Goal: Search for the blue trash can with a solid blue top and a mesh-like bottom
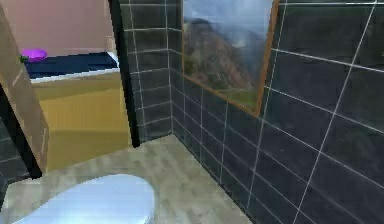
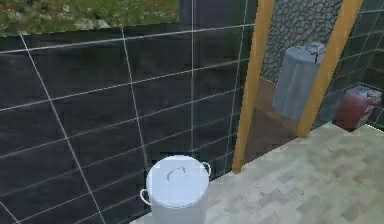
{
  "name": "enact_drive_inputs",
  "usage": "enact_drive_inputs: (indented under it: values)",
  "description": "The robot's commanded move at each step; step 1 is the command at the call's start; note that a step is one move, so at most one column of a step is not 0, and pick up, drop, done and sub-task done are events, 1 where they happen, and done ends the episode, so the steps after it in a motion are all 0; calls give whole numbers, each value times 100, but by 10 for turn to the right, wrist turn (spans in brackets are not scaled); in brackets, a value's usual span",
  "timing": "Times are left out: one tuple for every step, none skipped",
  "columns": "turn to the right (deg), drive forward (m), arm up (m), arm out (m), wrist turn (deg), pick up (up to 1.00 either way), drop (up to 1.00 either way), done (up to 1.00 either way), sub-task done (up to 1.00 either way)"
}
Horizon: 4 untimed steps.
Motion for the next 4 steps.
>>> enact_drive_inputs:
  values:
    - [450,0,0,0,0,0,0,0,0]
    - [450,0,0,0,0,0,0,0,0]
    - [450,0,0,0,0,0,0,0,0]
    - [150,0,0,0,0,0,0,0,0]
